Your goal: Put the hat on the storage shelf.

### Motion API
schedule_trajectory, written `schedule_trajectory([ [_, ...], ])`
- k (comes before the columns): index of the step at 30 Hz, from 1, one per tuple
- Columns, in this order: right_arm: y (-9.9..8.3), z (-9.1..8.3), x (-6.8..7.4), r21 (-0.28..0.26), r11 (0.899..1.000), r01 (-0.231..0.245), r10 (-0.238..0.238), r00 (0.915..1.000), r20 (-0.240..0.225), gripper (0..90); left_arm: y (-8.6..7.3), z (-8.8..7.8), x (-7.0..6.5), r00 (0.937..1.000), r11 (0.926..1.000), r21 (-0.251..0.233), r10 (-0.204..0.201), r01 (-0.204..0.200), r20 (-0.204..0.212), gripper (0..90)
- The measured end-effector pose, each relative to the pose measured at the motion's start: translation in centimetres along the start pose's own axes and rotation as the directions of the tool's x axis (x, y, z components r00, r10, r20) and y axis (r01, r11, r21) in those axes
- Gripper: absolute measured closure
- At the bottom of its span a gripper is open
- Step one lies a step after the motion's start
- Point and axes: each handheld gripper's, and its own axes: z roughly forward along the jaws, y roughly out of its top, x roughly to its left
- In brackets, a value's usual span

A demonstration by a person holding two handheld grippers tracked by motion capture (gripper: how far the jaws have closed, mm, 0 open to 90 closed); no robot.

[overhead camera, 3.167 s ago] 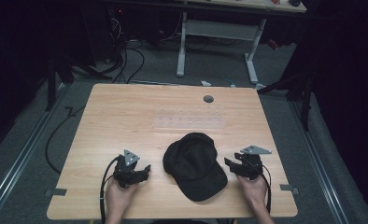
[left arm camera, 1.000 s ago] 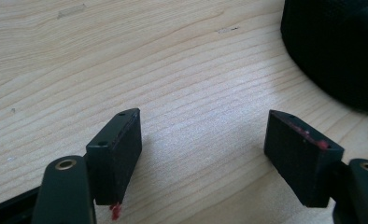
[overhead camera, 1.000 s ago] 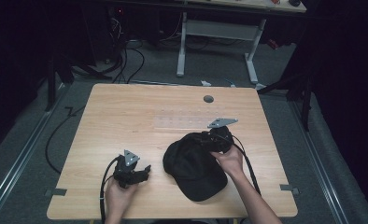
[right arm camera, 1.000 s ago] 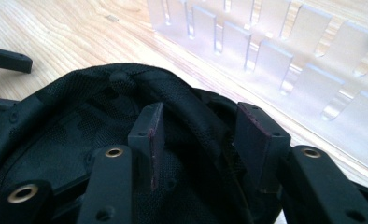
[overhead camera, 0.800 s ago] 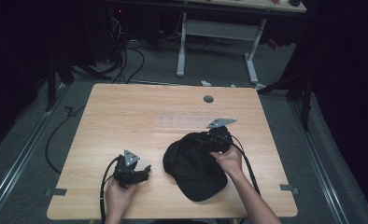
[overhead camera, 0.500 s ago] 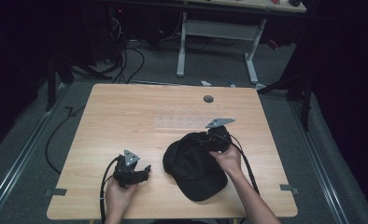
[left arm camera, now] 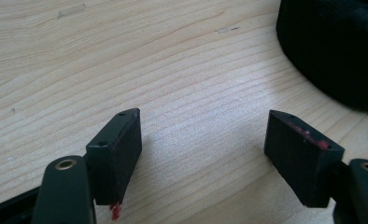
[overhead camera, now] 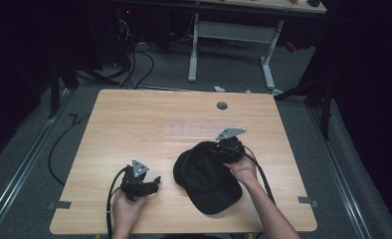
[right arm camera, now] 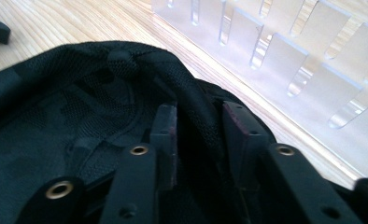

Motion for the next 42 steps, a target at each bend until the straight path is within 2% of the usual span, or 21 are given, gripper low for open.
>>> schedule_trajectory([
  [7,-0.2,-0.3,-0.1,0.001,0.998,0.061,-0.061,0.9981,0.005,79.1,0.0,0.0,0.0,1.0,1.0,0.001,0.003,-0.003,0.0,27.8],
  [10,-0.4,-0.6,-0.2,-0.001,0.996,0.086,-0.086,0.9962,-0.012,84.2,0.0,0.0,0.0,1.0,1.0,0.001,0.003,-0.003,0.0,27.8],
  [20,-0.7,-1.4,-0.2,-0.026,0.993,0.112,-0.113,0.9924,-0.049,86.8,0.0,0.0,0.0,1.0,1.0,0.0,0.001,-0.001,0.0,28.0],
  [29,-0.9,-2.6,-0.6,-0.079,0.996,0.043,-0.052,0.9926,-0.11,87.0,0.0,0.0,0.0,1.0,1.0,0.001,-0.001,0.001,0.001,28.3],
  [37,-0.6,-4.8,-0.9,-0.164,0.986,-0.01,-0.017,0.9869,-0.161,87.1,0.0,0.0,0.1,1.0,1.0,0.0,-0.004,0.004,0.002,28.2],
  [42,-0.6,-5.7,-1.1,-0.19,0.982,-0.018,-0.014,0.9864,-0.164,87.1,0.0,0.0,0.0,1.0,1.0,0.0,-0.001,0.001,-0.001,27.7],
])
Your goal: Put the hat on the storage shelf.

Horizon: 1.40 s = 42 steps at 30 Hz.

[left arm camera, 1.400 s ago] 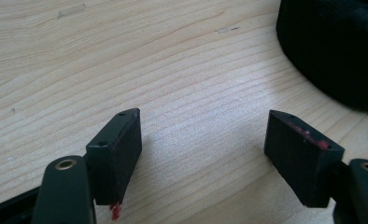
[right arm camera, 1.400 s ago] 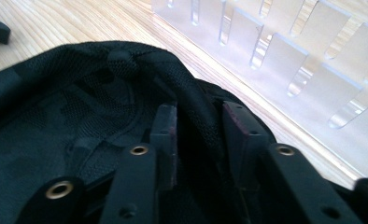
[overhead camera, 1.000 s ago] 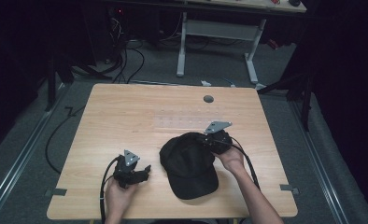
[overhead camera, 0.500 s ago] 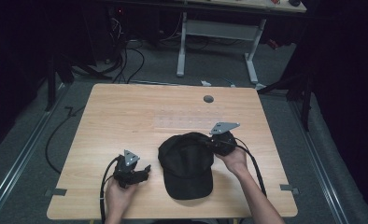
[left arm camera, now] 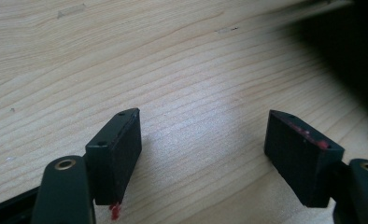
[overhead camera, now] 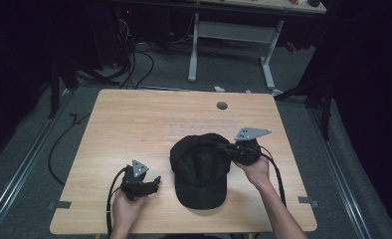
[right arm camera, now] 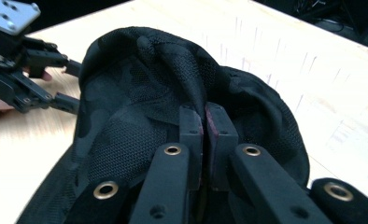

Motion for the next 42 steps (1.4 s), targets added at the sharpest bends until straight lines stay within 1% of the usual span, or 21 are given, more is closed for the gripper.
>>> schedule_trajectory([
  [7,0.2,-1.4,-0.2,-0.041,0.999,-0.017,0.017,0.9998,-0.009,87.1,0.0,-0.2,-0.1,0.9995,0.9999,0.017,0.002,-0.003,0.03,25.3],
  [9,0.3,-1.9,-0.2,-0.057,0.998,-0.023,0.022,0.9997,-0.013,87.2,0.0,-0.3,-0.1,0.9989,0.9996,0.026,-0.01,0.008,0.045,25.3],
  [10,0.3,-2.3,-0.2,-0.068,0.997,-0.026,0.026,0.9996,-0.011,87.2,0.2,-0.3,-0.1,0.9972,0.9988,0.039,-0.032,0.03,0.067,25.1],
  [12,0.3,-2.5,-0.3,-0.074,0.997,-0.028,0.027,0.9996,-0.011,87.1,0.2,-0.4,-0.1,0.9963,0.9983,0.044,-0.041,0.037,0.076,24.8],
  [16,0.4,-3.4,-0.4,-0.098,0.994,-0.037,0.036,0.9993,-0.012,87.2,0.8,-0.6,0.0,0.9858,0.9912,0.083,-0.113,0.103,0.125,24.7],
  [17,0.4,-3.4,-0.4,-0.098,0.994,-0.037,0.036,0.9993,-0.012,87.2,0.8,-0.6,0.0,0.9858,0.9912,0.083,-0.113,0.103,0.125,24.7],
  [18,0.4,-3.8,-0.4,-0.107,0.993,-0.039,0.038,0.9992,-0.01,87.1,1.1,-1.0,-0.2,0.9805,0.9899,0.084,-0.126,0.114,0.151,24.7],
  [19,0.4,-3.8,-0.4,-0.107,0.993,-0.039,0.038,0.9992,-0.01,87.1,1.1,-1.0,-0.2,0.9805,0.9899,0.084,-0.126,0.114,0.151,24.7],
  [20,0.4,-3.9,-0.4,-0.109,0.993,-0.041,0.04,0.9992,-0.009,87.1,1.3,-1.2,-0.4,0.9759,0.9887,0.085,-0.137,0.124,0.17,24.7],
  [21,0.4,-4.1,-0.4,-0.113,0.993,-0.041,0.04,0.9992,-0.008,87.1,1.7,-1.7,-0.8,0.9638,0.9865,0.091,-0.153,0.136,0.218,24.8],
  [22,0.4,-4.1,-0.4,-0.113,0.993,-0.041,0.04,0.9992,-0.008,87.1,1.7,-1.7,-0.8,0.9638,0.9865,0.091,-0.153,0.136,0.218,24.8],
  [24,0.4,-4.3,-0.5,-0.119,0.992,-0.04,0.039,0.9992,-0.008,87.1,2.2,-2.2,-1.5,0.9496,0.9842,0.1,-0.168,0.147,0.264,24.8],
  [26,0.6,-4.4,-0.4,-0.12,0.992,-0.035,0.034,0.9994,-0.008,87.1,2.8,-2.8,-2.1,0.9303,0.981,0.109,-0.187,0.161,0.315,24.8],
  [27,0.7,-4.6,-0.4,-0.122,0.992,-0.026,0.026,0.9996,-0.009,87.1,3.2,-3.3,-2.8,0.9122,0.9783,0.124,-0.2,0.166,0.357,24.4],
  [28,0.7,-4.7,-0.4,-0.125,0.992,-0.024,0.023,0.9997,-0.01,87.1,3.2,-3.3,-2.8,0.9122,0.9783,0.124,-0.2,0.166,0.357,24.2],
  [30,0.8,-4.8,-0.3,-0.127,0.992,-0.02,0.019,0.9998,-0.007,87.1,3.7,-3.7,-3.6,0.8931,0.9761,0.145,-0.208,0.162,0.399,24.0],
  [33,0.9,-4.9,-0.2,-0.135,0.991,-0.014,0.013,0.9999,-0.01,87.1,4.2,-4.0,-4.5,0.8717,0.9721,0.172,-0.221,0.16,0.438,23.5],
  [35,0.9,-5.0,-0.1,-0.141,0.99,-0.011,0.009,0.9998,-0.015,87.1,4.3,-4.1,-5.0,0.8663,0.9711,0.186,-0.22,0.15,0.449,23.2],
  [37,1.1,-5.0,0.0,-0.147,0.989,-0.005,0.001,0.9998,-0.022,87.1,4.5,-4.1,-5.6,0.8549,0.9687,0.207,-0.221,0.137,0.469,23.2],
  [39,1.1,-5.0,0.1,-0.146,0.989,0.003,-0.006,0.9997,-0.023,87.1,4.5,-4.0,-5.8,0.8552,0.969,0.212,-0.215,0.126,0.472,23.1],
  [42,1.2,-4.9,0.2,-0.148,0.989,0.006,-0.01,0.9996,-0.027,87.0,4.5,-3.8,-6.3,0.8512,0.9668,0.227,-0.215,0.116,0.479,23.0],
])
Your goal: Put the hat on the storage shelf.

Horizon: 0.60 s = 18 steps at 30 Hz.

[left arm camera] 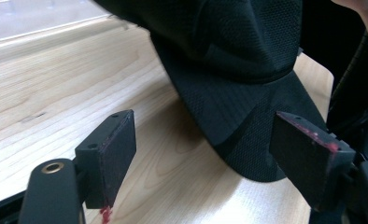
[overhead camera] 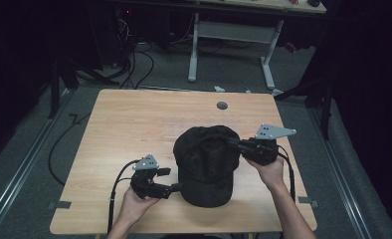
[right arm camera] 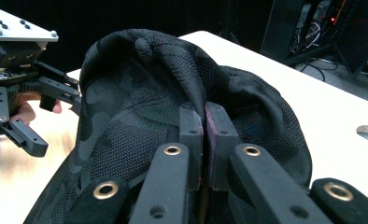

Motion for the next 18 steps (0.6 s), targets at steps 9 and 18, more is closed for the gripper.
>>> schedule_trajectory([
  [9,0.1,0.4,0.3,-0.014,1.0,0.017,-0.018,0.9994,-0.031,87.0,0.1,1.1,-0.2,0.9999,0.9988,0.048,-0.009,0.008,0.008,24.7],
  [18,0.2,0.7,0.6,-0.023,0.999,0.029,-0.031,0.998,-0.056,86.9,0.0,1.8,-0.3,0.9998,0.9975,0.07,-0.008,0.007,0.016,28.1],
])
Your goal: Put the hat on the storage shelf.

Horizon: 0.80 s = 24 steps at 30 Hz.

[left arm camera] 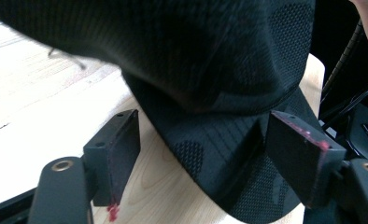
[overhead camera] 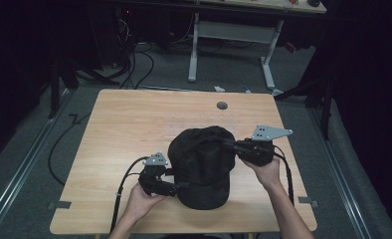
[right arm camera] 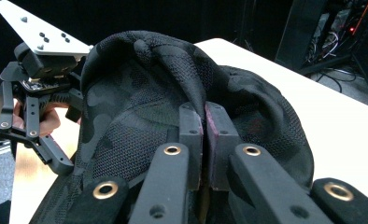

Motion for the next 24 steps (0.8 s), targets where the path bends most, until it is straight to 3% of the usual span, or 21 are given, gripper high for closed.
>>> schedule_trajectory([
  [14,0.07,0.04,0.34,-0.032,0.999,0.021,-0.021,0.9998,-0.002,86.7,-0.32,-0.16,-0.32,0.9993,0.9995,0.027,0.016,-0.017,0.034,47.8],
  [24,0.13,0.05,0.59,-0.035,0.998,0.048,-0.047,0.9987,0.02,86.2,-0.43,-0.23,-0.44,0.9988,0.9985,0.055,0.001,-0.004,0.049,62.5],
])
